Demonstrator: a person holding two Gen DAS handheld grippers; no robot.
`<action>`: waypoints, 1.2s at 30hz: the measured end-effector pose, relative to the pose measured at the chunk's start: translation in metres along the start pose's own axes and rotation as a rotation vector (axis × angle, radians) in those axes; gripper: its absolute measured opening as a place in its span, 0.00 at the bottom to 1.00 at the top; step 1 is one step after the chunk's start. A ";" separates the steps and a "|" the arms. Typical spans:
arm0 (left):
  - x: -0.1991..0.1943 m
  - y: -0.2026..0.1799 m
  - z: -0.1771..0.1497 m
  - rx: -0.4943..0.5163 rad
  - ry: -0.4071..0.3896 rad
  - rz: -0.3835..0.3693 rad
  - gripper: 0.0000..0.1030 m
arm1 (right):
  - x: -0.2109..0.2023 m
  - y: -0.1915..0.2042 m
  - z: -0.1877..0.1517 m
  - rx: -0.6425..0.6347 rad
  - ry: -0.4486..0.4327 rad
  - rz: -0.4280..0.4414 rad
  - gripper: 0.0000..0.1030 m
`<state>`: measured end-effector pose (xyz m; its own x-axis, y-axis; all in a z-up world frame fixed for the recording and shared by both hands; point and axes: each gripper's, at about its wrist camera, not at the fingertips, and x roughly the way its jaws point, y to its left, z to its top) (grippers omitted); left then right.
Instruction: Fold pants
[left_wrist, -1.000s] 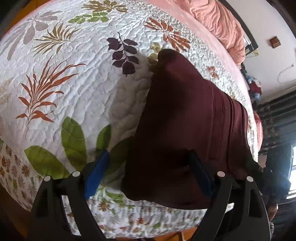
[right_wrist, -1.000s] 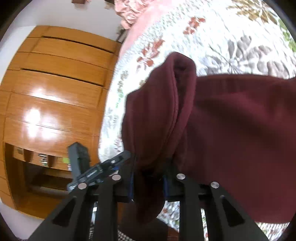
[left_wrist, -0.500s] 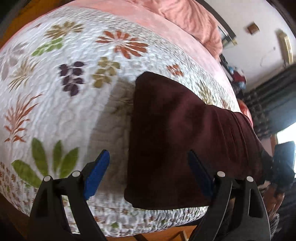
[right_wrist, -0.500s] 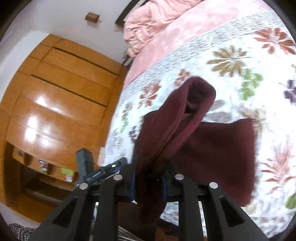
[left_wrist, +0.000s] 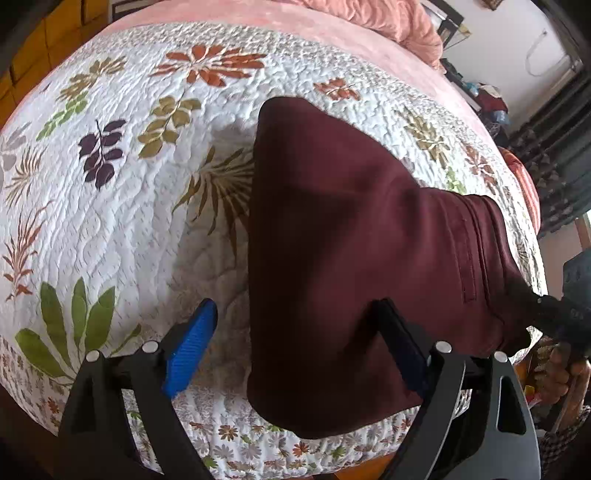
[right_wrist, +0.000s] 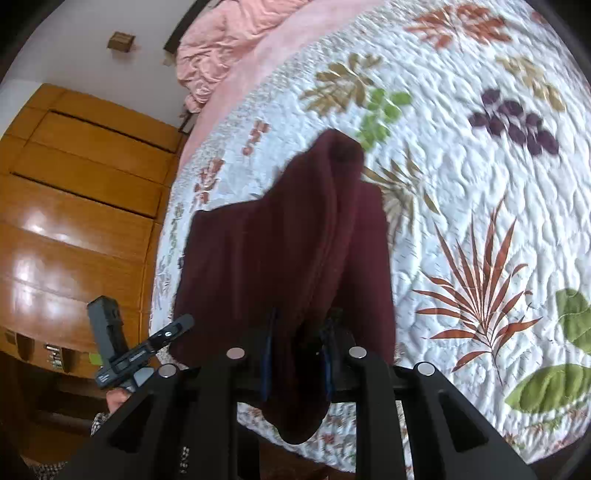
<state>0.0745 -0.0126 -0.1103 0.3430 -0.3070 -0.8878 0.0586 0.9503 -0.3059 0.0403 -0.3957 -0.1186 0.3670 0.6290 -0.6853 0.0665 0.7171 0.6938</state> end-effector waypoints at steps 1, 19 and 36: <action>0.002 0.001 0.000 -0.004 0.004 0.001 0.86 | 0.003 -0.004 0.000 0.010 0.006 -0.007 0.20; -0.003 0.003 -0.003 -0.008 0.004 0.020 0.87 | 0.013 0.007 0.087 -0.021 -0.001 -0.079 0.66; 0.013 -0.006 -0.006 0.002 0.029 0.008 0.89 | 0.025 -0.004 0.087 -0.052 -0.003 -0.117 0.10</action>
<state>0.0726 -0.0227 -0.1222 0.3162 -0.3005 -0.8998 0.0576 0.9528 -0.2980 0.1297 -0.4086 -0.1193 0.3620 0.5395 -0.7602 0.0607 0.8001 0.5968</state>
